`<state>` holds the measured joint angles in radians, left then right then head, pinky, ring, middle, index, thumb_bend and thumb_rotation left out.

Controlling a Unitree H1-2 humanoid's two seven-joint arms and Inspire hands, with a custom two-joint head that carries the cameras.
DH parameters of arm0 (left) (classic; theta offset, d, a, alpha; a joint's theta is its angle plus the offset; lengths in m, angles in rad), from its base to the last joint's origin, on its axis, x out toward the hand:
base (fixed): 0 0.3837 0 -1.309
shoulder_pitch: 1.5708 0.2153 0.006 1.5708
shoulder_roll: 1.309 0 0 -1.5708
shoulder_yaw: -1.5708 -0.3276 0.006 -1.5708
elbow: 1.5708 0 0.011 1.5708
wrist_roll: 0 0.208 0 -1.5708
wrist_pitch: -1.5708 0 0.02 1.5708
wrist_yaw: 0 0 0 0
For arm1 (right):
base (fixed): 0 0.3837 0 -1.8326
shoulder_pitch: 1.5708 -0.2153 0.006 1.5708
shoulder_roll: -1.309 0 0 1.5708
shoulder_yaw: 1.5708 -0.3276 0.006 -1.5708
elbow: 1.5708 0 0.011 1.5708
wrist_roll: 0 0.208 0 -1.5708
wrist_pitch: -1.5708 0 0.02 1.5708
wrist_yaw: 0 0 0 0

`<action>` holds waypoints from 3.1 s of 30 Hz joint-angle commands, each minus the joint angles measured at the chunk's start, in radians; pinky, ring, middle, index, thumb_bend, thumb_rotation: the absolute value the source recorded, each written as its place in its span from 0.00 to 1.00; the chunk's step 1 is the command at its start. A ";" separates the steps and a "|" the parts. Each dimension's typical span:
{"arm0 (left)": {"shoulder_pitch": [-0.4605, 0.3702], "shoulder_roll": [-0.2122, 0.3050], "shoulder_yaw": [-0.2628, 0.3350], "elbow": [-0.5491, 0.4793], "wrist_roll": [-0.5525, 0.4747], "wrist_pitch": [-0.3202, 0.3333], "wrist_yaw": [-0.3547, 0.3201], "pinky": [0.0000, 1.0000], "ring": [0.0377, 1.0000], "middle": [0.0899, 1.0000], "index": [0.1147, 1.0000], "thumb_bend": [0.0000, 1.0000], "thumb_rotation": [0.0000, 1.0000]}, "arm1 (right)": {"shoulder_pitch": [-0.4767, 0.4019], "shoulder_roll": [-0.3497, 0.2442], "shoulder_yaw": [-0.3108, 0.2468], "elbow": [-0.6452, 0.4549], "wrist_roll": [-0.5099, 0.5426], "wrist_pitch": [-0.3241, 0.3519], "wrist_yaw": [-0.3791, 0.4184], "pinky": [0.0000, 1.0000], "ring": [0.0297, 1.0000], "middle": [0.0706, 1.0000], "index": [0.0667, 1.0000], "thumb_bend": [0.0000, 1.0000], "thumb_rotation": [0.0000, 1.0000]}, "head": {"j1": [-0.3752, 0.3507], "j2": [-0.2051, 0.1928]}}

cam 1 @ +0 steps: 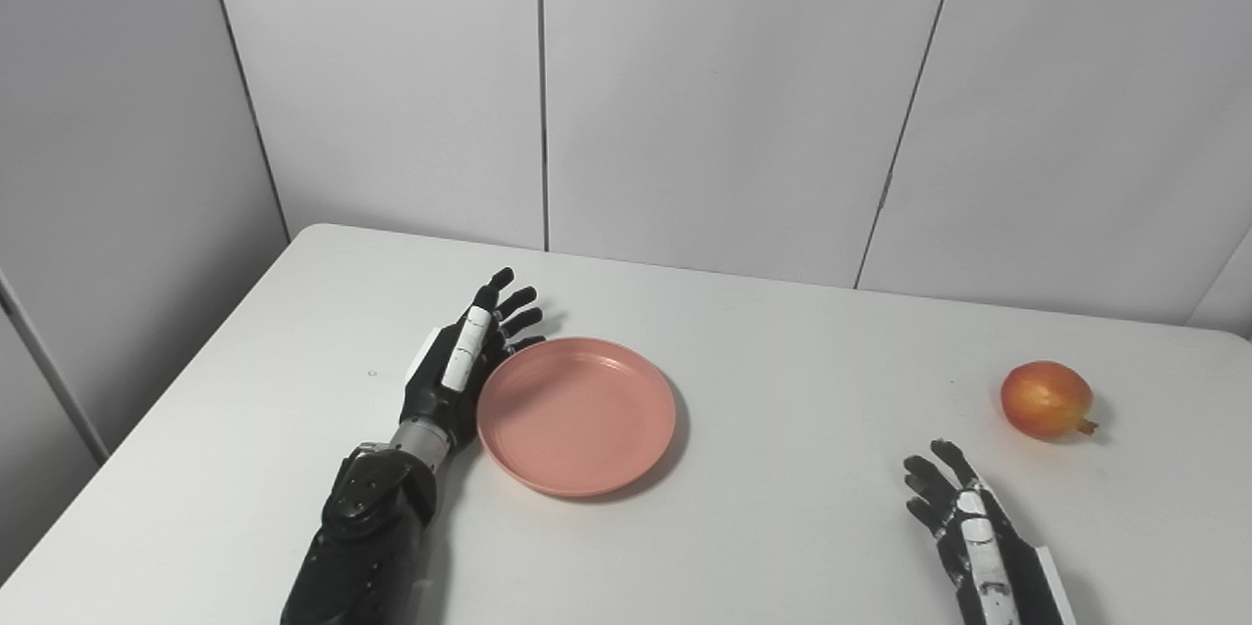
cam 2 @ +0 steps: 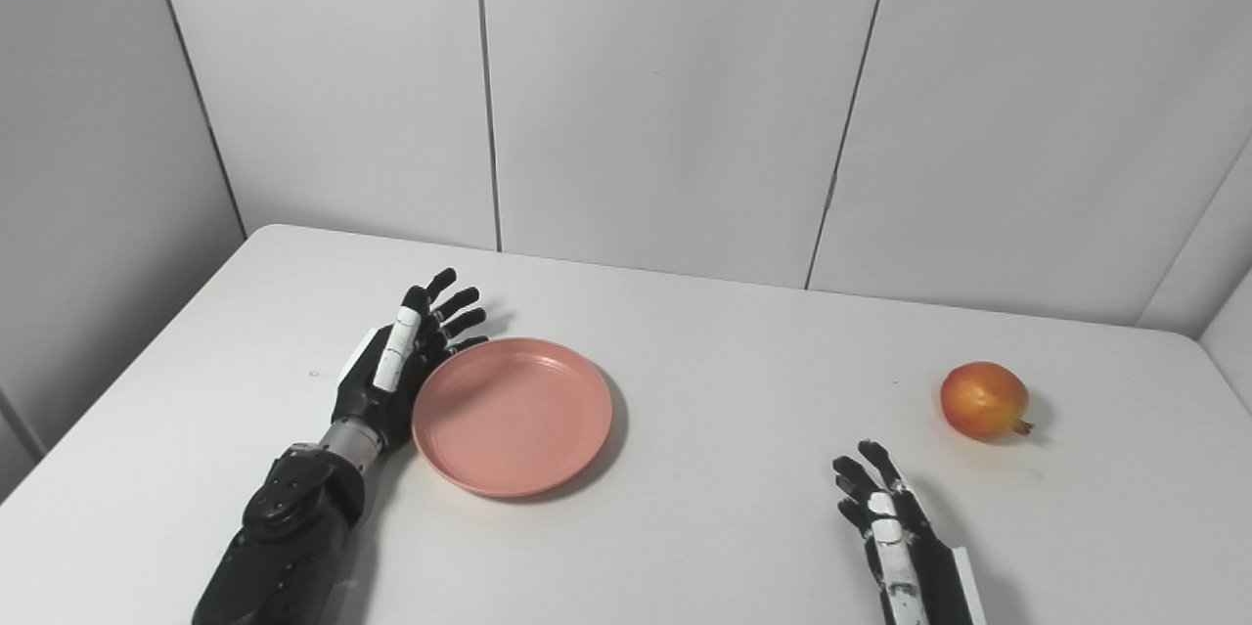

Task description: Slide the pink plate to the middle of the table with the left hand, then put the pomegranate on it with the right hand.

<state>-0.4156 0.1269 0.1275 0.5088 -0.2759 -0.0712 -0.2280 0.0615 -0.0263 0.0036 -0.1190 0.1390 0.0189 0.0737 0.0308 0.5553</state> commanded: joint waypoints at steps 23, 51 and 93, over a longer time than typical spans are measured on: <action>0.017 -0.146 -0.028 -0.051 0.079 0.031 0.131 0.72 0.88 0.93 0.93 0.91 0.80 | -0.009 0.083 0.076 -0.031 -0.088 0.035 -0.065 0.88 0.86 0.81 0.87 0.71 0.84 | -0.201 0.043; 0.047 -0.170 -0.039 -0.053 0.060 -0.006 0.111 0.70 0.86 0.93 0.98 0.95 0.79 | -0.013 0.102 0.094 -0.019 -0.158 0.015 -0.095 0.83 0.83 0.79 0.85 0.68 0.83 | -0.290 0.050; 0.031 -0.185 -0.020 0.076 0.042 -0.132 0.060 0.75 0.89 0.93 0.98 0.93 0.79 | -0.423 -0.228 0.068 -0.153 -0.856 0.109 -0.062 0.63 0.74 0.80 0.81 0.77 0.87 | -0.299 -0.002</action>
<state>-0.4301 -0.0396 0.1104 0.5368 -0.2174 -0.1773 -0.1532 -0.3123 -0.2344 0.0731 -0.2651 -0.6970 0.1446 0.0226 -0.2685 0.5522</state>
